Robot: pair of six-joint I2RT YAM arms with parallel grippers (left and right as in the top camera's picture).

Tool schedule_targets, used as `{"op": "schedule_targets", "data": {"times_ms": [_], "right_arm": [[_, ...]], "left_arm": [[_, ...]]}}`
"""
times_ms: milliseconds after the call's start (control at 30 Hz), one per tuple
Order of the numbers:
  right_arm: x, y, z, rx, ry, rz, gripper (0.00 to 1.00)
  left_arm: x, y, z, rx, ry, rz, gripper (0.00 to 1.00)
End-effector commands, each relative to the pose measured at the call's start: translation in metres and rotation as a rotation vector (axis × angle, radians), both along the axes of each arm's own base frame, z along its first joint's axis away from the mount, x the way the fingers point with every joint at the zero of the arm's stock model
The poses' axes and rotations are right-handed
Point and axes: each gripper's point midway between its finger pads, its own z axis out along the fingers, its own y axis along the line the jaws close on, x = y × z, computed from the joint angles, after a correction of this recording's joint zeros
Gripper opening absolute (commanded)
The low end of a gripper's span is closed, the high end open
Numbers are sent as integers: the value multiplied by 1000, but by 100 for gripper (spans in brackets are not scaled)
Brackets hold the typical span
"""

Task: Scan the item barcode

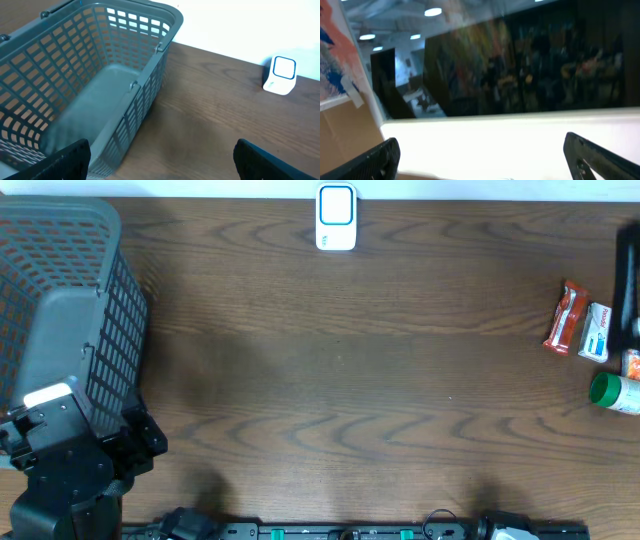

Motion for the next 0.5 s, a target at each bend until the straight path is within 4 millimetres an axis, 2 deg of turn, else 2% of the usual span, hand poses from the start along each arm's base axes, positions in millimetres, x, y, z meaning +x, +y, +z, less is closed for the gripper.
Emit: {"op": "schedule_targets", "data": {"times_ms": [0,133,233,367,467], "right_arm": [[11,-6,-14,-14,23,-39,99],[19,3,-37,-9,50,8,99],[17,12,-62,-9,61,51,99],[-3,16,-84,-13,-3,67,99],[-24,17,-91,17,-67,76,99]], "left_arm": [[-1,2,4,-5,-16,14,91],[-1,2,4,-5,-16,14,92],[3,-1,11,-28,-49,3,91],[11,-12,22,-79,-105,-37,92],[25,-18,51,-134,-241,-37,91]]}}
